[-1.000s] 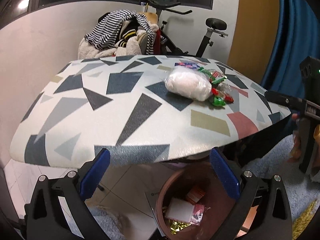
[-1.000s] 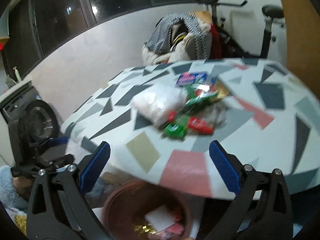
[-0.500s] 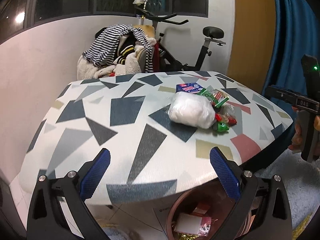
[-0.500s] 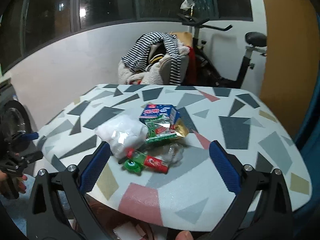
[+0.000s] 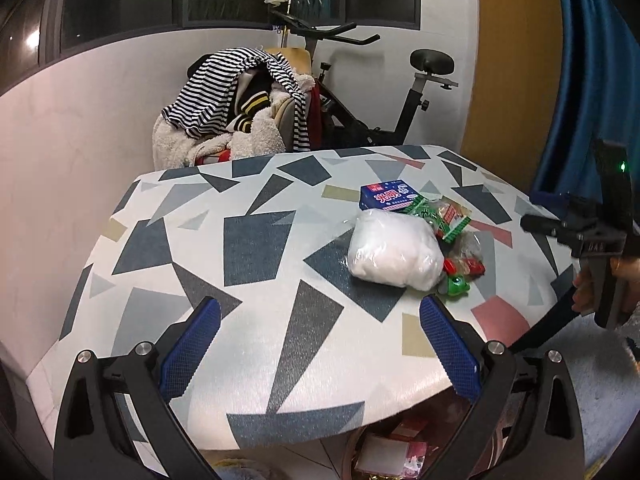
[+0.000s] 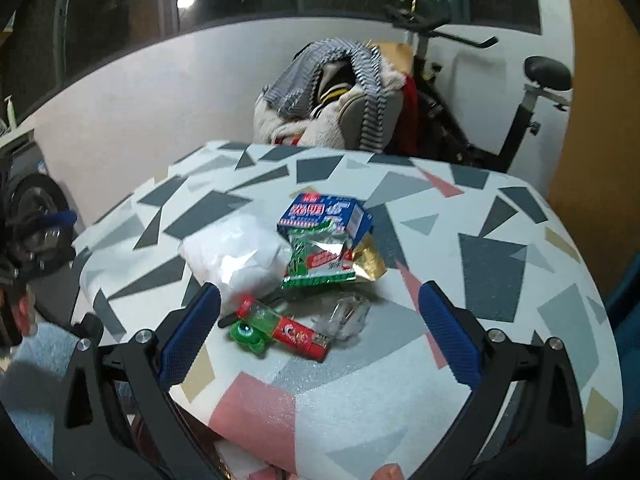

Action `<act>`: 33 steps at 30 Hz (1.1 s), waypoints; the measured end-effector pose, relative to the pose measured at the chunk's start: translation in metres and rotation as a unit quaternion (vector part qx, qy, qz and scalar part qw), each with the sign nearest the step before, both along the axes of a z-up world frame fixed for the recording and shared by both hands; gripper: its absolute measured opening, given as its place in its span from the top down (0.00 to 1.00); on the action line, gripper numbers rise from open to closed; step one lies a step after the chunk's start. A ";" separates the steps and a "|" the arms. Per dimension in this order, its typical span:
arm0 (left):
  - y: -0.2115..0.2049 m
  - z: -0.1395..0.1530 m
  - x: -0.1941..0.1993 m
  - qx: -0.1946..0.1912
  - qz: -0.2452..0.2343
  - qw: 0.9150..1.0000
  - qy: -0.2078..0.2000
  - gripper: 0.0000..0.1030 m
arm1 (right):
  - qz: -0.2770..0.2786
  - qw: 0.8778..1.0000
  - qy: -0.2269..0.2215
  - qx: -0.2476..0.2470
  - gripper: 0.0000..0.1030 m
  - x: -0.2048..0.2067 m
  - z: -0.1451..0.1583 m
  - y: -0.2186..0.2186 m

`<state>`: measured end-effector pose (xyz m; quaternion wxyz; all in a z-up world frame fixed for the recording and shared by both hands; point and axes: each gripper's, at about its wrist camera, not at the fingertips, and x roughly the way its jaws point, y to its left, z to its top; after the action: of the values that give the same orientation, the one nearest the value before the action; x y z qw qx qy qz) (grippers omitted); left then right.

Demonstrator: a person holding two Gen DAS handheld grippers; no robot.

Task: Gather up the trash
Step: 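Grasp the green snack packet with the right tool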

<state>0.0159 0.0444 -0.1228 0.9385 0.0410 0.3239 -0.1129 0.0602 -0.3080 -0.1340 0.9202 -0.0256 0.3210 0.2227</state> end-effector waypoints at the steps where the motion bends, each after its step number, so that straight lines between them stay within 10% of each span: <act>1: 0.000 0.001 0.002 0.002 0.000 1.000 -0.001 0.06 | 0.000 1.000 0.001 -0.012 0.05 0.002 -0.001 0.002; 27: 0.011 -0.028 0.041 -0.078 0.005 0.995 0.059 0.06 | 0.009 0.996 0.084 -0.039 0.18 0.102 -0.040 0.054; 33: 0.005 -0.032 0.049 -0.099 -0.001 0.993 0.066 0.08 | -0.004 0.993 0.116 -0.035 0.44 0.113 -0.054 0.058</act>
<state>0.0652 0.0494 -0.1546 0.9143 -0.0588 0.3725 -0.1480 0.1729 -0.2503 -0.1883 0.8762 -0.0304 0.4330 0.2094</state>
